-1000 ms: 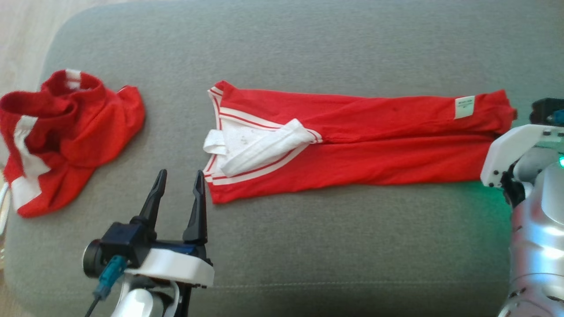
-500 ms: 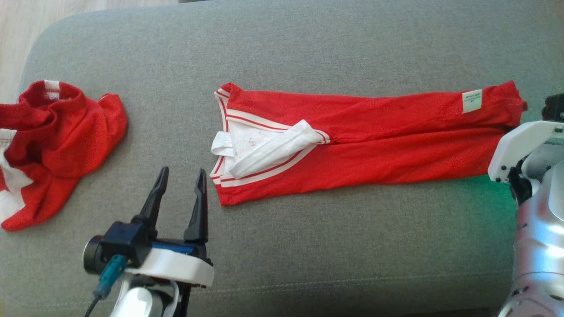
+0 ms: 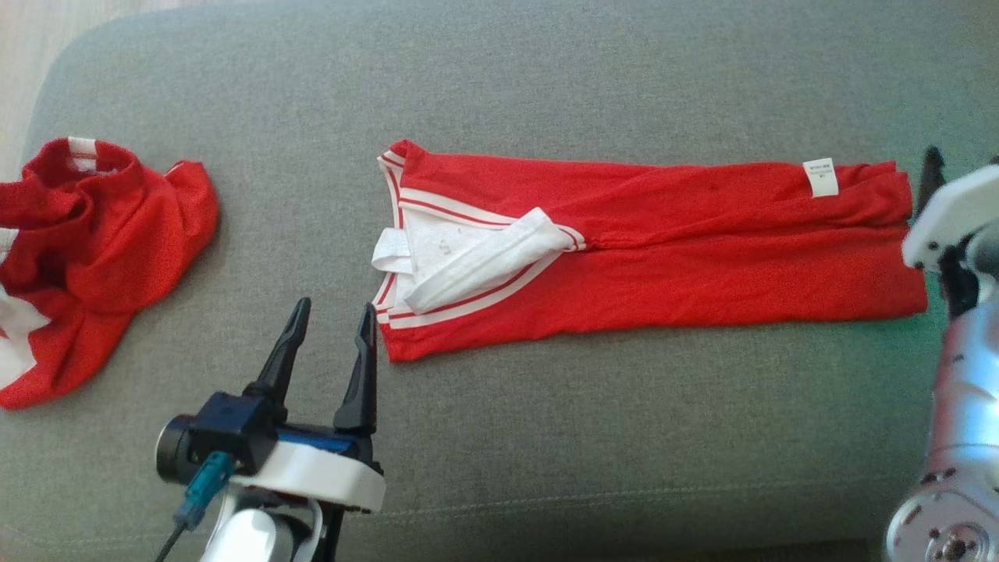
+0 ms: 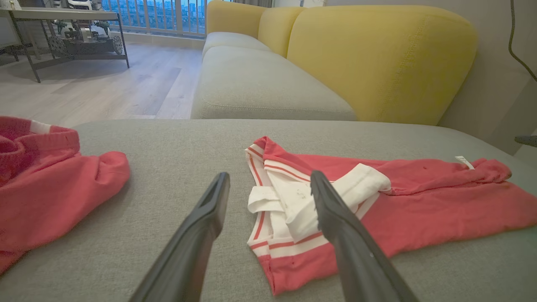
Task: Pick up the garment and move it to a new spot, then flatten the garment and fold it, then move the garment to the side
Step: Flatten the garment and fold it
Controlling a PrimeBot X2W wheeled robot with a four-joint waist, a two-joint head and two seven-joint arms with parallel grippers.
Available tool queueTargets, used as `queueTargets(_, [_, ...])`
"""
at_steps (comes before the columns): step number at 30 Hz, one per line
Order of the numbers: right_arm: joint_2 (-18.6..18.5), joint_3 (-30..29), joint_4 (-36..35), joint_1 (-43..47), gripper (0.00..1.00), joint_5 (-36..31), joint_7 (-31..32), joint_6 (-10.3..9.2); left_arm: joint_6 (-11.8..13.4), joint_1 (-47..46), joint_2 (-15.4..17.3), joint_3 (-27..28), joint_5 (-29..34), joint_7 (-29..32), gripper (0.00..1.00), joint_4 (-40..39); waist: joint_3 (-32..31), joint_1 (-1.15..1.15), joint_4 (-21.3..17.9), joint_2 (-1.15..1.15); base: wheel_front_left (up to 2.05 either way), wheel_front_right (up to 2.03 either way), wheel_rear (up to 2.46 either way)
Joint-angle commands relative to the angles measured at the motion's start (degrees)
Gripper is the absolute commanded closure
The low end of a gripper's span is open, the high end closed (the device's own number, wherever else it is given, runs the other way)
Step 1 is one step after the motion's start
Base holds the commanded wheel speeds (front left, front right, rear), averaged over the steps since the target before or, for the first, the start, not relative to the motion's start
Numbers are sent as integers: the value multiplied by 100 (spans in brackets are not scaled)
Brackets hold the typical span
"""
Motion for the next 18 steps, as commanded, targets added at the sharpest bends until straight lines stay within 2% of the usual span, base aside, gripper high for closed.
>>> queueTargets(1, [-35, 176, -49, -296, 0, 53, -78, -3, -39, -184, 22, 180, 65, -70, 0, -173, 20, 0, -10, 0, 0, 0, 0])
queueTargets(7, [-35, -64, 527, -364, 0, -239, -28, -3, -94, -292, 15, 96, 112, -70, 0, -146, 109, 0, 36, 0, 0, 0, 0])
queueTargets(18, [-35, -709, 1018, -417, 0, -1115, 334, -3, -170, -338, -66, 135, 43, -70, 0, -161, 212, 0, 113, 0, 0, 0, 0])
